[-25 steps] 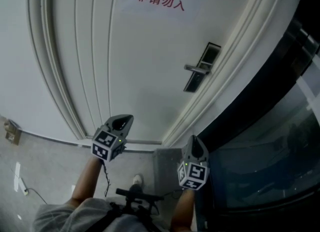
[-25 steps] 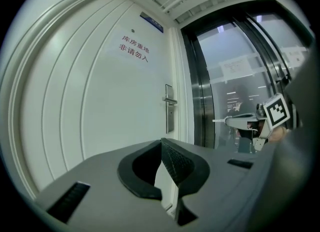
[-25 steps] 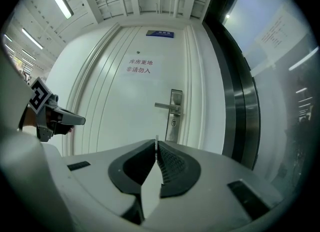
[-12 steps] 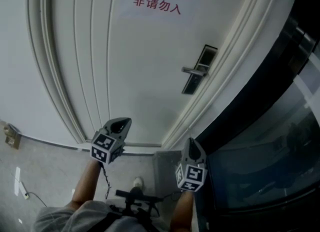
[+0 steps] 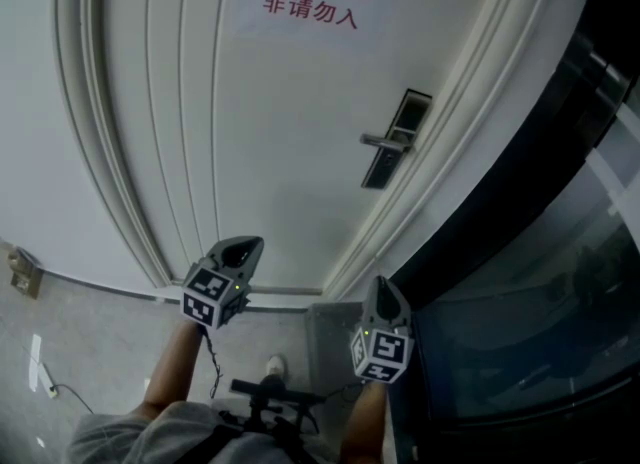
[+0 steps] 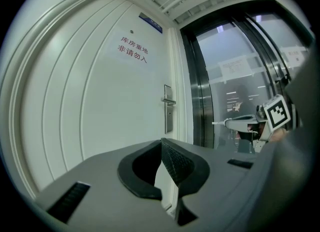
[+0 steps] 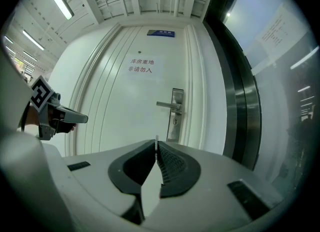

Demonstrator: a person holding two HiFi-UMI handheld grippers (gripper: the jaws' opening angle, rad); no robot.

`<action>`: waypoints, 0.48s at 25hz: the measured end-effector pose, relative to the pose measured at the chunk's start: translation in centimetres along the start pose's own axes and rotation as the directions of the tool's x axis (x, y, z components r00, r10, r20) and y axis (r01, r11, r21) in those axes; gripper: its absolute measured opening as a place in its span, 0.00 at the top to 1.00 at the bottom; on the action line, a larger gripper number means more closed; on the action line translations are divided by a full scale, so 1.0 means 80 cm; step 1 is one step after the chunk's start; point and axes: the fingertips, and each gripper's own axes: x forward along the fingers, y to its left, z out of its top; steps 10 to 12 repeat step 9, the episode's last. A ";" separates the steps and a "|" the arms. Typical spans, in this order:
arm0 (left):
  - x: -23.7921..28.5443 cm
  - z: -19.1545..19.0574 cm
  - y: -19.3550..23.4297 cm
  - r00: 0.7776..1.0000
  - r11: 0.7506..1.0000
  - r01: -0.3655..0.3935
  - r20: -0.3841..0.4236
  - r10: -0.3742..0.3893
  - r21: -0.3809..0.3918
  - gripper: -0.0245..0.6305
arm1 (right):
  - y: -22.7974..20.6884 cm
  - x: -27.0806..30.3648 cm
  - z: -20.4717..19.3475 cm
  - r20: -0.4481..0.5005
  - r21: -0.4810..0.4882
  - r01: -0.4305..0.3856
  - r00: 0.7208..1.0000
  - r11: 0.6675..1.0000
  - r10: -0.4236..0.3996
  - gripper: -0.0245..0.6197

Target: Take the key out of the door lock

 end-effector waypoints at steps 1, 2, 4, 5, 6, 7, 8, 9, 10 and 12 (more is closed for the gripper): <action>0.001 0.001 -0.002 1.000 1.000 0.002 0.001 -0.002 0.001 0.97 | -0.001 0.000 0.000 0.001 -0.002 0.001 1.000 1.000 -0.001 0.93; 0.001 0.001 -0.003 1.000 1.000 0.002 0.001 -0.002 0.002 0.97 | -0.002 -0.001 0.000 0.001 -0.003 0.001 1.000 1.000 -0.001 0.93; 0.002 0.002 -0.005 1.000 1.000 0.001 0.001 -0.001 0.004 0.97 | -0.004 -0.001 0.001 0.002 -0.004 -0.001 1.000 1.000 0.001 0.93; 0.003 0.003 -0.006 1.000 1.000 0.002 0.001 -0.002 0.006 0.97 | -0.005 -0.002 0.001 0.003 -0.004 0.000 1.000 1.000 0.000 0.93; 0.003 0.003 -0.007 1.000 1.000 0.002 0.000 -0.002 0.007 0.97 | -0.006 -0.002 0.001 0.004 -0.003 0.000 1.000 1.000 0.000 0.93; 0.004 0.003 -0.008 1.000 1.000 0.002 0.000 -0.002 0.008 0.97 | -0.007 -0.003 0.000 0.005 -0.003 0.000 1.000 1.000 0.000 0.93; 0.004 0.002 -0.009 1.000 1.000 0.003 0.000 -0.003 0.009 0.97 | -0.008 -0.004 0.000 0.006 -0.002 0.000 1.000 1.000 0.000 0.93; 0.004 0.001 -0.010 1.000 1.000 0.002 0.001 -0.002 0.009 0.97 | -0.009 -0.005 -0.001 0.006 -0.001 0.000 1.000 1.000 0.001 0.93; 0.004 0.001 -0.010 1.000 1.000 0.002 0.001 -0.002 0.009 0.97 | -0.009 -0.005 -0.001 0.006 -0.001 0.000 1.000 1.000 0.001 0.93; 0.004 0.001 -0.010 1.000 1.000 0.002 0.001 -0.002 0.009 0.97 | -0.009 -0.005 -0.001 0.006 -0.001 0.000 1.000 1.000 0.001 0.93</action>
